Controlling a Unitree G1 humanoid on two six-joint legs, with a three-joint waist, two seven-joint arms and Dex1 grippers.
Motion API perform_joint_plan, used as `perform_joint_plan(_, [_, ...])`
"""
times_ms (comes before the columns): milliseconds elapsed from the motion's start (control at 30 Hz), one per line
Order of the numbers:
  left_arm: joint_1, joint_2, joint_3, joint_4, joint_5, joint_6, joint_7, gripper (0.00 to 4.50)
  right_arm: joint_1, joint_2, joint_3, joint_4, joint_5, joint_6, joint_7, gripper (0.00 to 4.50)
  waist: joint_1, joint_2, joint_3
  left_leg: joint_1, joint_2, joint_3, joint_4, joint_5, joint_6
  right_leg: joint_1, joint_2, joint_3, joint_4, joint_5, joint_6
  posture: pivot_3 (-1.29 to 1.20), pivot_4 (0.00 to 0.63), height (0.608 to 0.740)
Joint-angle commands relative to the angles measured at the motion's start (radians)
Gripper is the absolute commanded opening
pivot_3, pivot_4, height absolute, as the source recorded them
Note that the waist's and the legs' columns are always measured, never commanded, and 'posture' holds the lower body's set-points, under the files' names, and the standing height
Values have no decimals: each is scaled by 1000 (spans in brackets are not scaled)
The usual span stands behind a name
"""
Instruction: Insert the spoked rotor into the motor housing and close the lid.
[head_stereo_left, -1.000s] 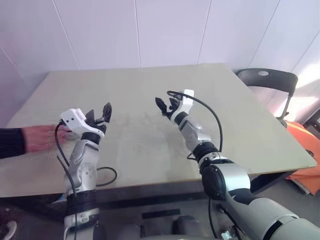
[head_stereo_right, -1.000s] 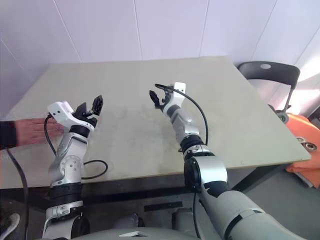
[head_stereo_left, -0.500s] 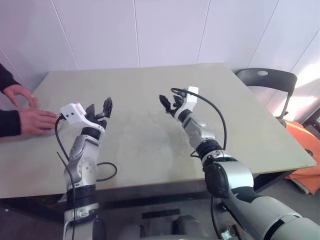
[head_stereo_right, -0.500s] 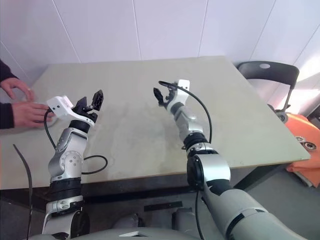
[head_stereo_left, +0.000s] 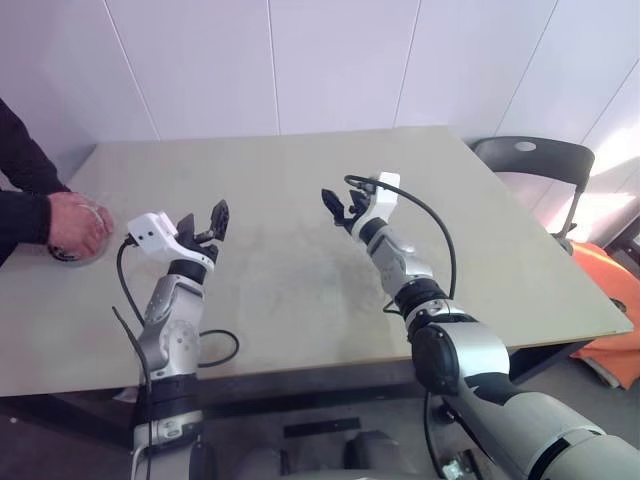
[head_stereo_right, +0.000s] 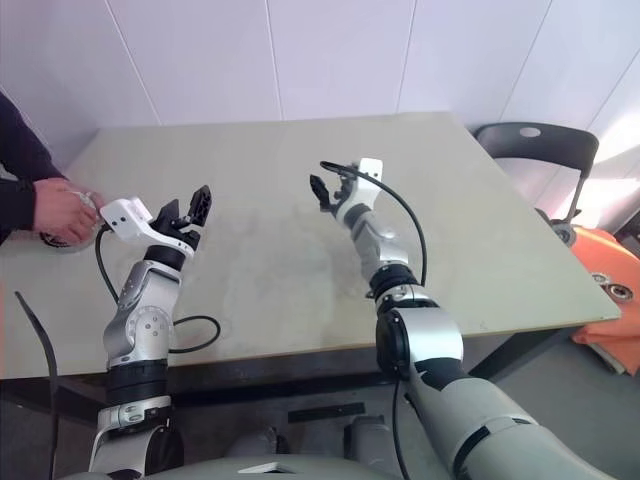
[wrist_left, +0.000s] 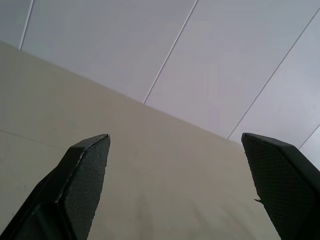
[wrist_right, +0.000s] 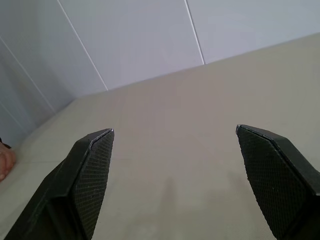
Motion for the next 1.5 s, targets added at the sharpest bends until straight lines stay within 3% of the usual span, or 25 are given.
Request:
perform_joint_plan(33, [-22, -1, -7, -12, 3, -20, -3, 4472, -29, -21, -1, -39, 1, -17, -3, 4090, 0, 0, 0, 0, 0, 0, 0, 0, 0, 0, 0, 0, 0, 0, 0, 0, 0, 740])
perform_joint_plan(1500, [-40, 18, 27, 22, 15, -70, 18, 4472, -56, -21, 11, -11, -13, -26, 1, 4090, 0, 0, 0, 0, 0, 0, 0, 0, 0, 0, 1, 0, 0, 0, 0, 0, 0, 740])
